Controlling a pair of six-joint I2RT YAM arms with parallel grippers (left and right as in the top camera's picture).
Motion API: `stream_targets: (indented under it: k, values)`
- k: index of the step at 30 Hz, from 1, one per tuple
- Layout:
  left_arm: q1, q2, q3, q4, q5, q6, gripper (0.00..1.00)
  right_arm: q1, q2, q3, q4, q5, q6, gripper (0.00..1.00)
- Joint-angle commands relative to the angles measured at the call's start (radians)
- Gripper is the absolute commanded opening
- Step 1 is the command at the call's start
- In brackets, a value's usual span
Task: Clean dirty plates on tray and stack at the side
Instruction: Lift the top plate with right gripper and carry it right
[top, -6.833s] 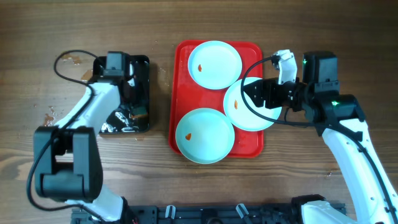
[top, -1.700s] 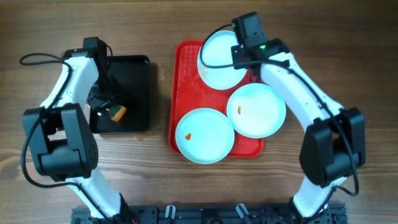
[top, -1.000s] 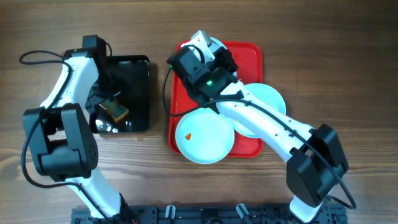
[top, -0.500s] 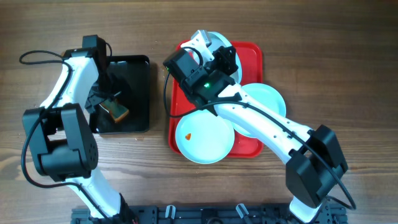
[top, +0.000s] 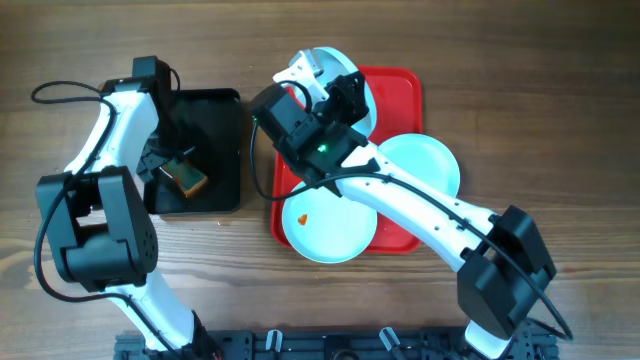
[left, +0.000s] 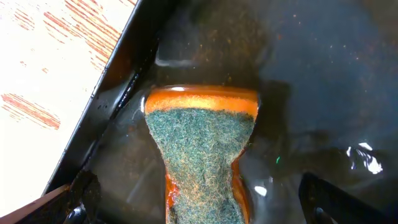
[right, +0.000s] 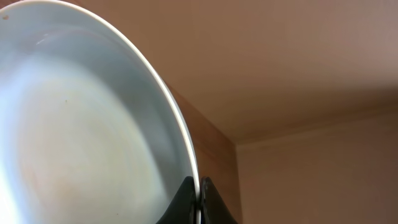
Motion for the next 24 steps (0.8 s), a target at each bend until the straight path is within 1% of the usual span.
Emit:
stream_targets:
  k: [1,7,10,14,16,18,19,20,21,22,24]
  values:
    - [-0.003,-0.010,0.000,0.003,-0.013,0.001,1.00,0.002,-0.068,0.008,0.007,0.032,-0.005,0.04]
    - [-0.003,-0.010,0.000,0.003,-0.013,0.001,1.00,0.002,-0.077,0.008,0.007,0.032,-0.005,0.04]
    - [-0.003,-0.010,0.000,0.003,-0.013,0.001,1.00,0.002,-0.077,0.008,0.006,-0.011,0.005,0.04]
    - [-0.003,-0.010,0.000,0.003,-0.013,0.001,1.00,-0.038,-0.077,0.008,-0.026,-0.161,0.092,0.04]
    - [-0.003,-0.010,0.000,0.003,-0.013,0.001,1.00,-0.100,-0.085,0.018,-0.067,-0.314,0.135,0.04]
    - [-0.003,-0.010,0.000,0.003,-0.013,0.001,1.00,-0.112,-0.100,0.053,-0.120,-0.361,0.175,0.04]
    - [-0.003,-0.010,0.000,0.003,-0.013,0.001,1.00,-0.116,-0.110,0.079,-0.163,-0.433,0.193,0.04]
    - [-0.003,-0.010,0.000,0.003,-0.013,0.001,1.00,-0.129,-0.121,0.093,-0.179,-0.529,0.193,0.05]
    - [-0.003,-0.010,0.000,0.003,-0.013,0.001,1.00,-0.148,-0.123,0.094,-0.171,-0.580,0.194,0.04]
    - [-0.003,-0.010,0.000,0.003,-0.013,0.001,1.00,-0.183,-0.122,0.094,-0.164,-0.609,0.204,0.04]
    - [-0.003,-0.010,0.000,0.003,-0.013,0.001,1.00,-0.217,-0.140,0.115,-0.246,-0.595,0.247,0.04]
